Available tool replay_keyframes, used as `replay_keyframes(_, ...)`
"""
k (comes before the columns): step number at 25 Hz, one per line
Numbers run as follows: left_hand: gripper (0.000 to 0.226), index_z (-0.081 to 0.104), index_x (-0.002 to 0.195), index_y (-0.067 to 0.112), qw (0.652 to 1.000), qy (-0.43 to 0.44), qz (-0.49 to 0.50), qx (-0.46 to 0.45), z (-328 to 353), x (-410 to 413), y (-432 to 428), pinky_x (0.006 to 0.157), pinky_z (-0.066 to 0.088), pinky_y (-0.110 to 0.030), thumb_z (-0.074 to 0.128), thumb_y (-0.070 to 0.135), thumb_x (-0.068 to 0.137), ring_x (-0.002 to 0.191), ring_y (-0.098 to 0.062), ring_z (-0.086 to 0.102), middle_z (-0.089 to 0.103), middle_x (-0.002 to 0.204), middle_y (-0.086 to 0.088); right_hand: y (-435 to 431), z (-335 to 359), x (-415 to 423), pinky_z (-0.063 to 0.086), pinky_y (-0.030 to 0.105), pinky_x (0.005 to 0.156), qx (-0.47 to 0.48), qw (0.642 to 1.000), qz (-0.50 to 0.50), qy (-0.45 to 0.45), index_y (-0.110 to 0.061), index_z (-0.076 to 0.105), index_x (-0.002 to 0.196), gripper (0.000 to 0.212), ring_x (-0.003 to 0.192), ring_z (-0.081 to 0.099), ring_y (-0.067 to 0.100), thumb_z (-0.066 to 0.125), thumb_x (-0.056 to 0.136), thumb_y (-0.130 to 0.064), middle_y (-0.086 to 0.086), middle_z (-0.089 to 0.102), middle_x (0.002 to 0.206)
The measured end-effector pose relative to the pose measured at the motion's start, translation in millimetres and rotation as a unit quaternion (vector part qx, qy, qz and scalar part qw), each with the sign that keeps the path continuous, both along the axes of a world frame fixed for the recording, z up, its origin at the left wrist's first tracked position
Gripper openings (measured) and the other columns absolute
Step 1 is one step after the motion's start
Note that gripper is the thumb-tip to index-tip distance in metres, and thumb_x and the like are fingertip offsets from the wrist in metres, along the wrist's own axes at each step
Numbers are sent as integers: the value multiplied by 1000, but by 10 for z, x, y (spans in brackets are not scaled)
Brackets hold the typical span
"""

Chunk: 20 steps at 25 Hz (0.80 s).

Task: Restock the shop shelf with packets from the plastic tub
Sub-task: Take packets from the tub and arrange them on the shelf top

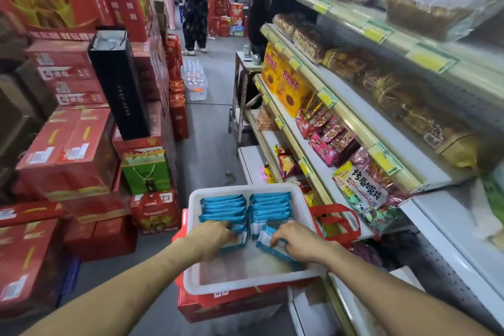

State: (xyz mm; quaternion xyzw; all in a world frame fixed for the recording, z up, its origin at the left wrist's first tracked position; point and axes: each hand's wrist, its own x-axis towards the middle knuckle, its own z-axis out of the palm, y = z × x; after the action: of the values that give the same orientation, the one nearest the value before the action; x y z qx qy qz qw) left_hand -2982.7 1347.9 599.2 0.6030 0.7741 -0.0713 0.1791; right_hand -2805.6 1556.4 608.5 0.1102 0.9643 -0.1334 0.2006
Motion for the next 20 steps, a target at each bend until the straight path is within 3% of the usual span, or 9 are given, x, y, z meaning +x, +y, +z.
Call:
replay_keyframes(6,55,67,131,39,996,-84,-8,37,474,-448,223,102,47,-30,49,7,91,120,-16,60,64,133,10,187,703,-68,42,38,101,-5,999,17,41,-39,68,126,46,114,46,15,55,97,-6,-8,60,123)
replay_keyframes(8,53,66,134,42,991,-111,-38,67,900,-594,397,99,46,-24,51,9,95,115,-11,59,62,129,10,319,1051,-56,41,37,98,11,998,26,51,-43,65,130,43,112,45,14,53,101,-13,-11,59,124)
replay_keyframes(11,55,63,137,43,978,-143,-87,124,1765,-734,741,91,36,-5,54,6,97,105,11,54,53,116,28,577,1801,64,45,46,93,52,995,30,78,-46,60,135,48,105,48,15,54,101,-14,-10,55,112)
replay_keyframes(15,58,57,137,57,956,-142,-182,181,2931,-615,1309,104,43,-29,53,12,101,122,-4,53,52,134,19,846,3161,535,39,33,98,94,987,-14,132,-46,60,136,52,106,46,6,57,100,-10,-17,51,111)
replay_keyframes(18,62,59,135,57,925,-163,-259,223,3713,-78,1821,103,42,-21,51,4,103,128,2,49,48,144,23,952,3998,1228,37,28,99,141,970,-76,184,-43,64,134,51,103,47,2,58,99,-7,-24,51,104)
replay_keyframes(20,59,63,136,47,899,-186,-315,240,4109,435,2147,98,42,-13,52,0,102,122,7,52,53,138,24,978,4364,1780,37,27,101,152,960,-129,198,-42,67,131,52,103,49,0,58,98,-3,-25,54,106)
